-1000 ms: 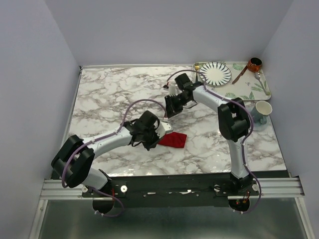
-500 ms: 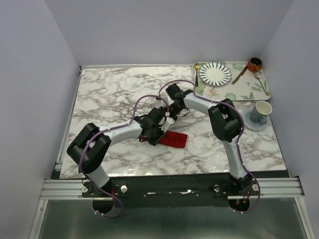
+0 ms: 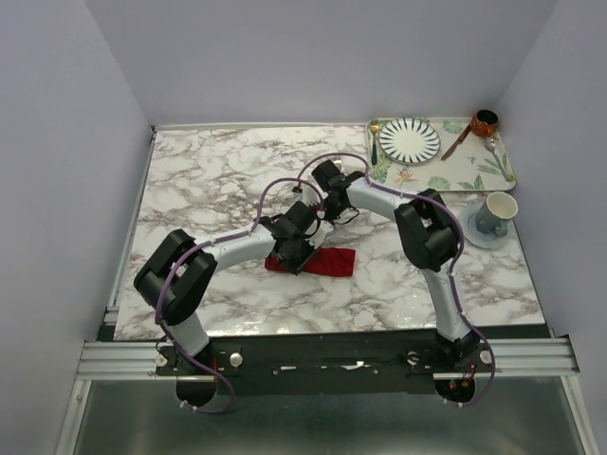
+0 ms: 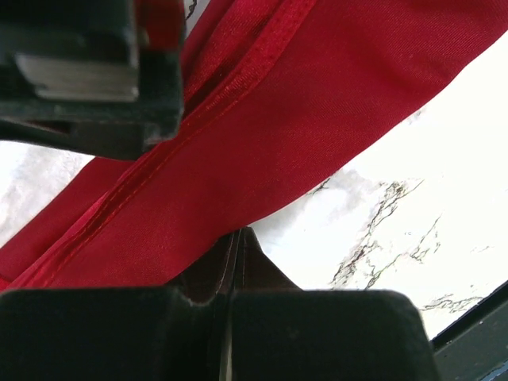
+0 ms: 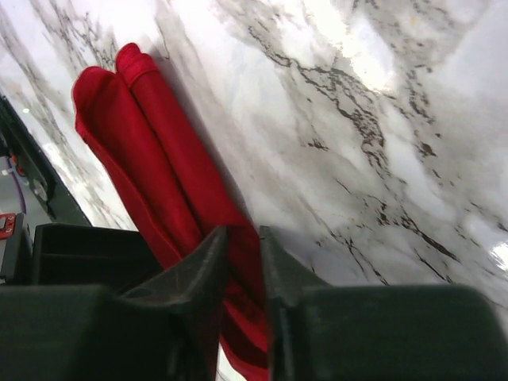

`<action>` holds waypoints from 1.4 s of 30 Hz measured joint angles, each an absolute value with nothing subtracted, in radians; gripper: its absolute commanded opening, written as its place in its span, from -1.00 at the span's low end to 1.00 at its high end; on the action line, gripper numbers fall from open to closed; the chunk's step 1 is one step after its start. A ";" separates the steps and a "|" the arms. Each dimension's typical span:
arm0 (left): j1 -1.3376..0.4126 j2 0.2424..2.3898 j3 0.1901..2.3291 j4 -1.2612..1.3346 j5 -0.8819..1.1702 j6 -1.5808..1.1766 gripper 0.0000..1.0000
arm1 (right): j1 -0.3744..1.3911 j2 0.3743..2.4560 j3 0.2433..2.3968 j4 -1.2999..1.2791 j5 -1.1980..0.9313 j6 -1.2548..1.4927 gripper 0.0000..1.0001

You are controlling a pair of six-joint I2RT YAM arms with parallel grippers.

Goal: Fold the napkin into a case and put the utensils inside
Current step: Smooth out the smaller rectangle-folded napkin at the center of the board.

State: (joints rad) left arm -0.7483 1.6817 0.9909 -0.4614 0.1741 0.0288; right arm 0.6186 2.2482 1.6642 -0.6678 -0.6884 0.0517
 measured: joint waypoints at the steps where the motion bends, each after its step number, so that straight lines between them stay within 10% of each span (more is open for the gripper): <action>1: -0.748 1.682 0.991 -0.461 0.174 0.029 -1.00 | 0.617 2.247 1.673 -0.682 -0.684 0.038 -0.21; 13: -0.748 1.682 0.993 -0.456 0.181 0.033 -1.00 | 0.532 2.191 1.738 -0.836 -0.675 -0.129 0.17; 42: -0.741 1.684 0.992 -0.467 0.195 0.032 -1.00 | 0.518 2.233 1.744 -0.961 -0.870 -0.260 -0.14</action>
State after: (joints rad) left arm -0.7406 1.6836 0.9924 -0.4675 0.1947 0.0322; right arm 0.5182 2.2333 1.7443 -0.9607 -0.8700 -0.2596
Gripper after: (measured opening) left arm 0.004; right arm 0.438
